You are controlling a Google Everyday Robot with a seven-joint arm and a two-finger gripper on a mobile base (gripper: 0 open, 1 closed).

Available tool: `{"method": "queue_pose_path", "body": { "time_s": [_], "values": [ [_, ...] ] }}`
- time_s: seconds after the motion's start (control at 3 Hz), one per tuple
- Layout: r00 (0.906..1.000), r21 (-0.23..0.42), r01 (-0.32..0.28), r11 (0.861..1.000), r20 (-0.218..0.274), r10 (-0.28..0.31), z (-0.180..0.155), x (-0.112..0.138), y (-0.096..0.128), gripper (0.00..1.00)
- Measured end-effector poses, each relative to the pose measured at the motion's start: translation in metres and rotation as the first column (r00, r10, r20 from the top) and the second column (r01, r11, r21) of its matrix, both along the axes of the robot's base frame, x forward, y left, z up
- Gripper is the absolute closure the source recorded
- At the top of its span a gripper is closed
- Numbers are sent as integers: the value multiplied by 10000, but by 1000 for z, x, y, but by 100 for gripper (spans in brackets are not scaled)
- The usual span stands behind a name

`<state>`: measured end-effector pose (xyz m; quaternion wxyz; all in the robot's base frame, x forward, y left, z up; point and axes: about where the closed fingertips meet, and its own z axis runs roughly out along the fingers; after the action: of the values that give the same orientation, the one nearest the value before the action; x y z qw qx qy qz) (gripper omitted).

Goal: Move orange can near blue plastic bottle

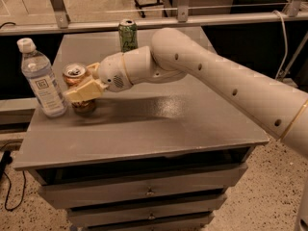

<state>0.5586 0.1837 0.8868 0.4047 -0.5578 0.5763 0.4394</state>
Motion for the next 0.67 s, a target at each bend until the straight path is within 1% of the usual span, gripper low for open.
{"method": "queue_pose_path", "body": {
  "time_s": [0.33,0.67],
  "values": [
    [10000,-2,-39,10000,-70,39,-3,-2,4,13],
    [9999,62,-99,9999,-97,100,-3,-4,7,0]
  ]
}}
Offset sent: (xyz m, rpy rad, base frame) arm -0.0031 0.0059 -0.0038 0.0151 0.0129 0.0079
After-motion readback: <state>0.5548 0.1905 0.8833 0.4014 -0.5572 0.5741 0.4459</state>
